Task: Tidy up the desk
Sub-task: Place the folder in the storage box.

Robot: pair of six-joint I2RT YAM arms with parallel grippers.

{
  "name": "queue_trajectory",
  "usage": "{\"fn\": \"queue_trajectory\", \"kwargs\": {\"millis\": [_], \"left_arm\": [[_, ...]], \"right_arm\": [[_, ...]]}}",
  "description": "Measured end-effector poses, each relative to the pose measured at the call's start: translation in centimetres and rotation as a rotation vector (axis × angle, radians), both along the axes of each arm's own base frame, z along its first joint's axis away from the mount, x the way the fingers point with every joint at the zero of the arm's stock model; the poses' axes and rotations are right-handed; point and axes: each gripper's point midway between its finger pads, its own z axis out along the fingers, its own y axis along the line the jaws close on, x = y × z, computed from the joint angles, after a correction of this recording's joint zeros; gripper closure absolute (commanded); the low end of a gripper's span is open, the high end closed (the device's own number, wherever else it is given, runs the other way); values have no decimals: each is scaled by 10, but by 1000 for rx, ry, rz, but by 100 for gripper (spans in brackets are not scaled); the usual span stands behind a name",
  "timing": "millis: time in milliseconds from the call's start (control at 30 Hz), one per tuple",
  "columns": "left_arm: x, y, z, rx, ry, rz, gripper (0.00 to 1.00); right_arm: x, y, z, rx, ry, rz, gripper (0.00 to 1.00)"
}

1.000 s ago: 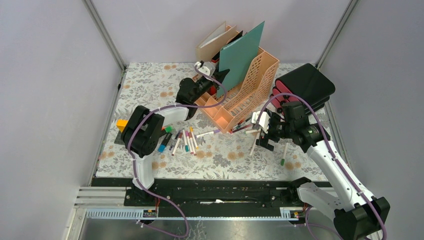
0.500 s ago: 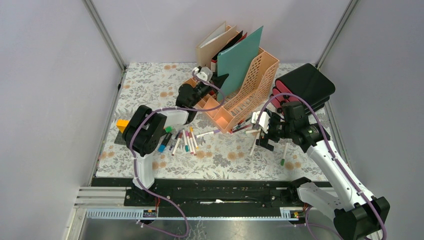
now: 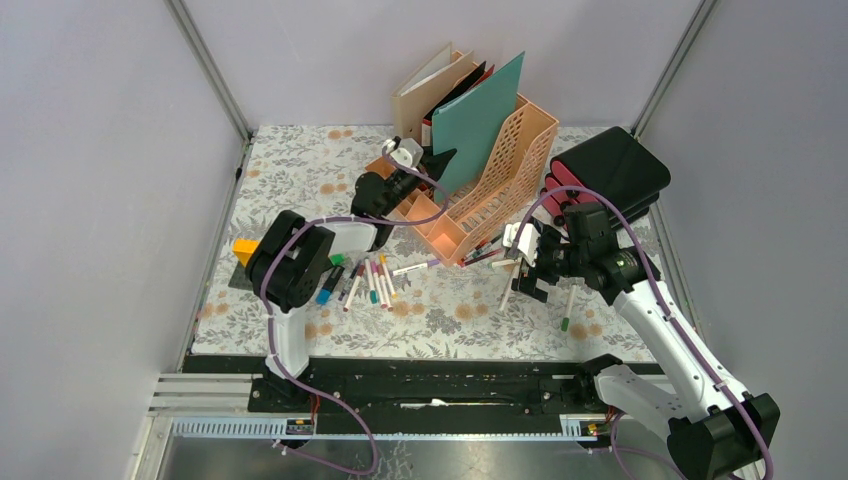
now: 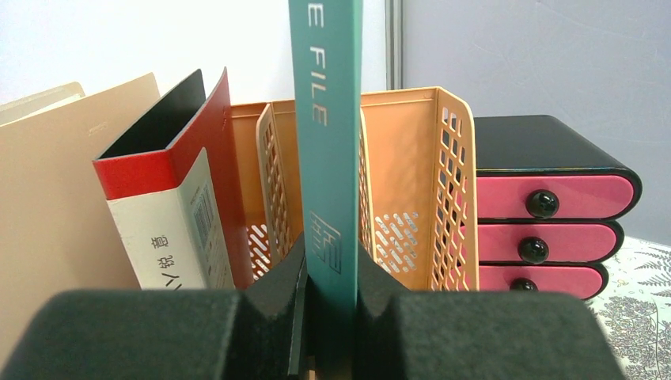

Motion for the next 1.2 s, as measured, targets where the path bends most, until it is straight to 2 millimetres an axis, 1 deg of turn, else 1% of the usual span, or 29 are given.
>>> {"fn": "queue_trajectory", "kwargs": {"millis": [200, 267, 400, 500, 533, 567, 633, 800, 867, 900, 967, 1100, 1167, 1200], "left_arm": [[4, -1, -1, -3, -3, 3, 90], [7, -3, -8, 1, 7, 6, 90], [13, -6, -32, 24, 54, 7, 89], [16, -6, -43, 33, 76, 14, 85], [16, -6, -43, 33, 76, 16, 82], [16, -6, -43, 32, 76, 16, 77], [16, -6, -42, 31, 74, 18, 63], [18, -3, -39, 12, 83, 33, 43], [16, 0, -37, 8, 96, 44, 38], [15, 2, -34, 6, 102, 50, 36], [9, 9, -23, -5, 108, 66, 31], [-5, 24, 17, -54, 95, 95, 21], [-17, 33, 41, -82, 87, 104, 12], [-23, 37, 51, -94, 84, 107, 9]], "right_arm": [[0, 0, 0, 0, 0, 0, 0], [0, 0, 0, 0, 0, 0, 0], [0, 0, 0, 0, 0, 0, 0], [0, 0, -1, -1, 2, 1, 0], [0, 0, -1, -2, 4, 1, 0], [0, 0, -2, -2, 4, 1, 0], [0, 0, -2, -2, 5, 1, 0], [-1, 0, -2, -2, 7, 1, 0], [-1, 0, -3, -3, 9, 2, 0], [-1, 0, -3, -3, 10, 2, 0], [-1, 0, -3, -3, 11, 2, 0], [-1, 0, -3, -3, 10, 3, 0], [-1, 0, -3, -2, 10, 3, 0], [-1, 0, -3, -2, 10, 4, 0]]}}
